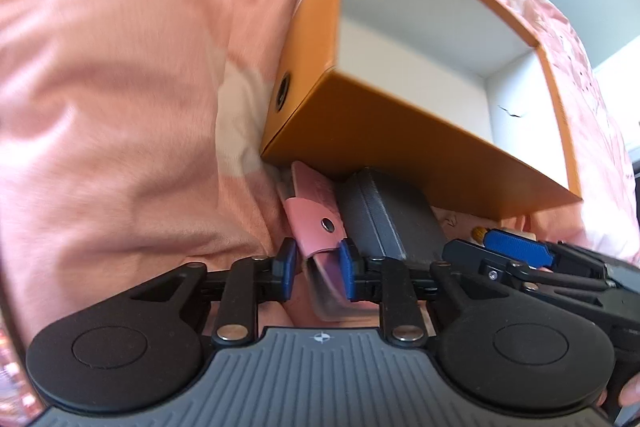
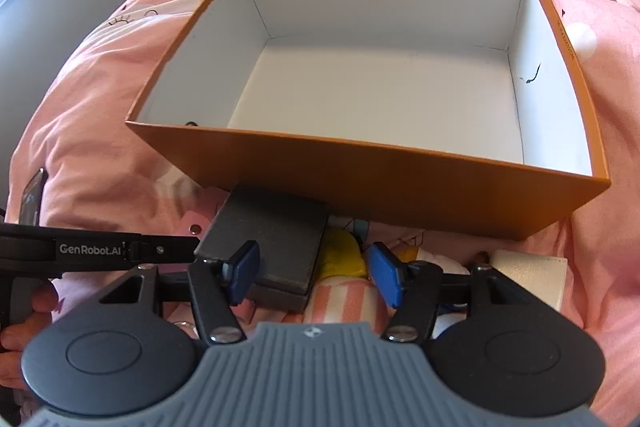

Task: Organize objects
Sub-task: 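Reach the left tool to the pink card wallet and grasp it, then lift the pink wallet with the left tool while the right tool grasps the pink backpack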

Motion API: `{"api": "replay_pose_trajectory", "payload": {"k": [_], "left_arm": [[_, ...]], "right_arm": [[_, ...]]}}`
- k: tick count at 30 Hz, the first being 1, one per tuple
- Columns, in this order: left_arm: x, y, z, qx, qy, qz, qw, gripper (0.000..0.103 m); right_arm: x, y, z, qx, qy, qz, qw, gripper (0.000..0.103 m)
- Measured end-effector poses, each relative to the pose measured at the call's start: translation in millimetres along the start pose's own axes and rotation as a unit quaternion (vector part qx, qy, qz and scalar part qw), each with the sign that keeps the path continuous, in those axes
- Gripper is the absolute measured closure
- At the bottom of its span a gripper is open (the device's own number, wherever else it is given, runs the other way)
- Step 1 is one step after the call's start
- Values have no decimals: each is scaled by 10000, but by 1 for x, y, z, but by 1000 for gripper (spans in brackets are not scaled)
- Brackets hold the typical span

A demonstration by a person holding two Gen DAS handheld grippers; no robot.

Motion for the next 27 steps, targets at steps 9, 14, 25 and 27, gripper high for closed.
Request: {"api": "replay_pose_trajectory", "payload": {"k": [9,14,25,27], "left_arm": [[-50,5,-13,372,266,317,9985,82],[-73,4,-17,728,452,559,9948,83],[-71,-17,-11,1207,468,557,9900,83],[-61,-21,-16,1040,508,334,9927,83]], "right_arm": [[-13,-25,-32,182,726,-319,9967,43],[-19,-41,-55,-423,879,-601,9934,47],[-1,-79,-65,-1394,744,-1360,9780,40],[2,-78,-65,-1432,694,-1303,9786,40]]}}
Point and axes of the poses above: each gripper's, at about its wrist camera, not at the fingertips, and x roughly the way its jaws point, z to its right, y to its top, the point moved 9 cm from there along x, roughly the way its jaws point, and after that the axes turned 15 degrees about y, right-handed, at the moved point
